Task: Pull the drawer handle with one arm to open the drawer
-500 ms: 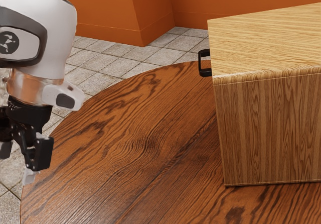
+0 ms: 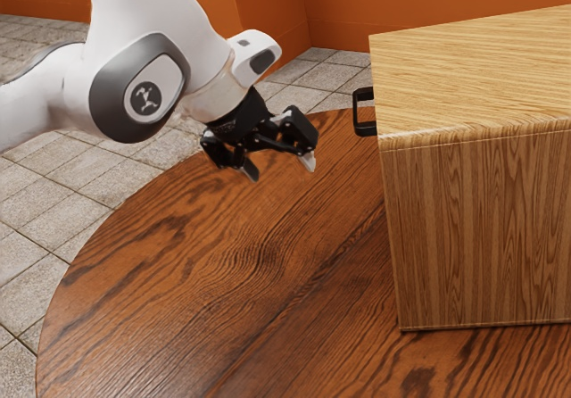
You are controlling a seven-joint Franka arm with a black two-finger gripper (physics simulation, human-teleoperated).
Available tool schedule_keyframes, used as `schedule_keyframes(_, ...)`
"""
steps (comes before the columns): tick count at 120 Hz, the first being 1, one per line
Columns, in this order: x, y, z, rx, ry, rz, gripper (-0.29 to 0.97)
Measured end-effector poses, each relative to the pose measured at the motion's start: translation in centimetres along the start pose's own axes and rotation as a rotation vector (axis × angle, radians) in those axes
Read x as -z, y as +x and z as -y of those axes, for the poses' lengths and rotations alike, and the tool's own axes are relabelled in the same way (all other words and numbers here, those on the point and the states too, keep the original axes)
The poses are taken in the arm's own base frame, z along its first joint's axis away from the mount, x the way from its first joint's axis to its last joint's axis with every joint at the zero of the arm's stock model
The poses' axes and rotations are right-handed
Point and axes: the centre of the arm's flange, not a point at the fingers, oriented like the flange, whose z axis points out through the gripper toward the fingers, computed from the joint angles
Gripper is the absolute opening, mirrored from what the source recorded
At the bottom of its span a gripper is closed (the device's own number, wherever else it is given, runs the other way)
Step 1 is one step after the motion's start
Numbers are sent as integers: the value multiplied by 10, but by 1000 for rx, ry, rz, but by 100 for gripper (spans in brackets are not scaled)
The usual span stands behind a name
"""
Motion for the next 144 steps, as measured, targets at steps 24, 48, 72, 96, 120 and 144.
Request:
schedule_keyframes(24,-9,31,-8,197,-175,-157,68)
schedule_keyframes(48,-22,40,-5,320,-234,-196,68)
schedule_keyframes(72,-24,39,-9,377,-262,-207,68)
schedule_keyframes(96,-35,33,-14,415,-269,-187,68)
schedule_keyframes(120,-43,35,-13,450,-269,-180,68)
schedule_keyframes(144,-56,35,-12,478,-261,-166,68)
